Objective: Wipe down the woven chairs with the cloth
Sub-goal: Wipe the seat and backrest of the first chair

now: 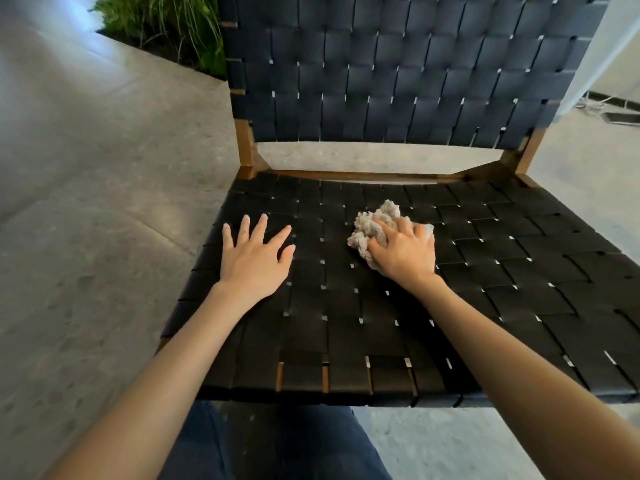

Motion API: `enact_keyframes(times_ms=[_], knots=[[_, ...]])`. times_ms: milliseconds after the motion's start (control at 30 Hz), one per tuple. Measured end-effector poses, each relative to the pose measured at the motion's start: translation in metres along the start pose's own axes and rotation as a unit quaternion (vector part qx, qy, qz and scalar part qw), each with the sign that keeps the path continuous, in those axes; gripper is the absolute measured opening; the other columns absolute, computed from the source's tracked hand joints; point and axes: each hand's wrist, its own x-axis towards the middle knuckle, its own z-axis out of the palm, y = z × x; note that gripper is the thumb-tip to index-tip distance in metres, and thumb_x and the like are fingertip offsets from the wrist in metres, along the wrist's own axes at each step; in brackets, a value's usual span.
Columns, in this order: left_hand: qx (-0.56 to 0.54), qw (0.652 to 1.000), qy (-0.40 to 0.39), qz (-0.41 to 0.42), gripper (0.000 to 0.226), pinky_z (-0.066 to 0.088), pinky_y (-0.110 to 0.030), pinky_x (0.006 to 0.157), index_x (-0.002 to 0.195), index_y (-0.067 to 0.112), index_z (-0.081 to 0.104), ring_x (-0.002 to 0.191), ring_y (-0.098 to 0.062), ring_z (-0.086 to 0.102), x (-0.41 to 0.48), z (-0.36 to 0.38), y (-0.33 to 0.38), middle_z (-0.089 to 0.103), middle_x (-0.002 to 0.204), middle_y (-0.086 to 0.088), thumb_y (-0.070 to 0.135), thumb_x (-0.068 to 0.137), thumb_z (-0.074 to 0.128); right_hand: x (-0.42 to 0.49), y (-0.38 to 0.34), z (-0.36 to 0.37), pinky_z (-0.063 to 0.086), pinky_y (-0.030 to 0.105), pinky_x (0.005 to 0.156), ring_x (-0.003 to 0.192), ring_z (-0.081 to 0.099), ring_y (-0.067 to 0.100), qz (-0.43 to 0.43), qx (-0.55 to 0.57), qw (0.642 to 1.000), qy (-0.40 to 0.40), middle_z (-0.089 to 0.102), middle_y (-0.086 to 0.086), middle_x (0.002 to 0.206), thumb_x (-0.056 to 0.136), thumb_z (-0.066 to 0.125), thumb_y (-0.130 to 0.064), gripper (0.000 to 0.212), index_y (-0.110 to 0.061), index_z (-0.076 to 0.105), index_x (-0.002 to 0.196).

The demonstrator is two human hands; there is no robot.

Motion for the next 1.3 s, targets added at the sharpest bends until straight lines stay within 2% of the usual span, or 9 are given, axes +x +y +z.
enact_keyframes(times_ms=[200,300,400,633,700,767,933,1133,1300], knots=[[-0.002,1.0,-0.004,0.002,0.052,-0.004,-0.056,0.113,0.148,0.04,0.015,0.147,-0.026,0.0,0.025,-0.002,-0.004,0.008,0.159,0.0,0.053,0.098,0.017,0.046,-0.012,0.013,0.0,0.064,0.111,0.143,0.009,0.041,0.015,0.003,1.0,-0.02,0.022,0.003,0.157,0.093,0.025,-0.057,0.055,-0.045,0.025,0.146],[-0.005,1.0,0.026,0.002,0.054,0.0,-0.052,0.115,0.149,0.033,0.018,0.146,-0.024,0.005,0.021,-0.001,-0.003,0.012,0.159,-0.001,0.051,0.099,0.021,0.06,-0.033,0.019,0.0,0.061,0.113,0.143,0.011,0.04,-0.066,0.03,0.997,-0.034,0.023,0.004,0.157,0.094,0.026,-0.058,0.056,-0.041,0.025,0.148],[-0.014,0.997,0.067,-0.04,0.064,0.009,-0.044,0.117,0.151,0.016,0.016,0.146,-0.023,0.011,0.02,-0.002,-0.007,0.012,0.158,-0.008,0.05,0.098,0.028,0.072,-0.076,0.028,0.002,0.057,0.115,0.144,0.01,0.037,-0.147,0.075,0.985,-0.05,0.02,0.002,0.158,0.096,0.027,-0.058,0.054,-0.041,0.025,0.148],[-0.041,0.988,0.079,-0.125,0.091,0.005,-0.039,0.12,0.149,0.0,-0.003,0.147,-0.026,0.001,0.023,-0.001,-0.008,-0.001,0.158,-0.018,0.06,0.092,0.035,0.1,-0.173,0.037,0.003,0.056,0.116,0.143,0.014,0.033,-0.236,0.137,0.961,-0.05,0.024,0.0,0.157,0.097,0.028,-0.057,0.054,-0.036,0.032,0.147],[-0.032,0.986,0.078,-0.143,0.093,0.004,-0.038,0.12,0.148,-0.001,-0.004,0.146,-0.027,0.0,0.026,0.001,-0.007,-0.001,0.158,-0.019,0.062,0.091,0.033,0.106,-0.187,0.039,0.005,0.056,0.115,0.142,0.017,0.033,-0.238,0.148,0.959,-0.045,0.028,0.001,0.155,0.096,0.028,-0.059,0.055,-0.035,0.036,0.145],[-0.011,0.99,0.077,-0.12,0.086,0.003,-0.04,0.12,0.149,0.003,0.001,0.146,-0.028,0.0,0.028,0.003,-0.007,0.001,0.158,-0.019,0.061,0.092,0.026,0.116,-0.189,0.039,0.009,0.055,0.115,0.14,0.022,0.032,-0.229,0.151,0.961,-0.038,0.032,0.002,0.153,0.095,0.03,-0.06,0.056,-0.033,0.041,0.143],[0.028,0.996,0.067,-0.051,0.066,0.0,-0.046,0.118,0.15,0.024,0.015,0.146,-0.031,-0.001,0.031,0.006,-0.003,0.004,0.159,-0.013,0.057,0.093,0.018,0.136,-0.179,0.036,0.011,0.055,0.114,0.139,0.025,0.032,-0.181,0.106,0.977,-0.04,0.034,0.004,0.151,0.095,0.03,-0.056,0.055,-0.032,0.038,0.144],[0.007,0.999,0.041,-0.02,0.061,-0.006,-0.048,0.117,0.15,0.029,0.012,0.146,-0.029,-0.007,0.047,0.012,0.018,-0.001,0.159,-0.014,0.055,0.095,0.017,0.132,-0.135,0.03,0.011,0.053,0.115,0.14,0.024,0.033,-0.14,0.073,0.987,-0.019,0.031,0.007,0.152,0.096,0.033,-0.05,0.053,-0.031,0.034,0.146],[-0.028,0.999,0.013,-0.011,0.07,-0.011,-0.048,0.114,0.151,0.02,0.004,0.145,-0.028,-0.011,0.057,0.018,0.042,-0.006,0.159,-0.011,0.058,0.095,0.018,0.131,-0.063,0.024,0.017,0.05,0.115,0.137,0.025,0.035,-0.071,0.021,0.997,0.002,0.032,0.009,0.15,0.096,0.033,-0.05,0.054,-0.032,0.032,0.147]])
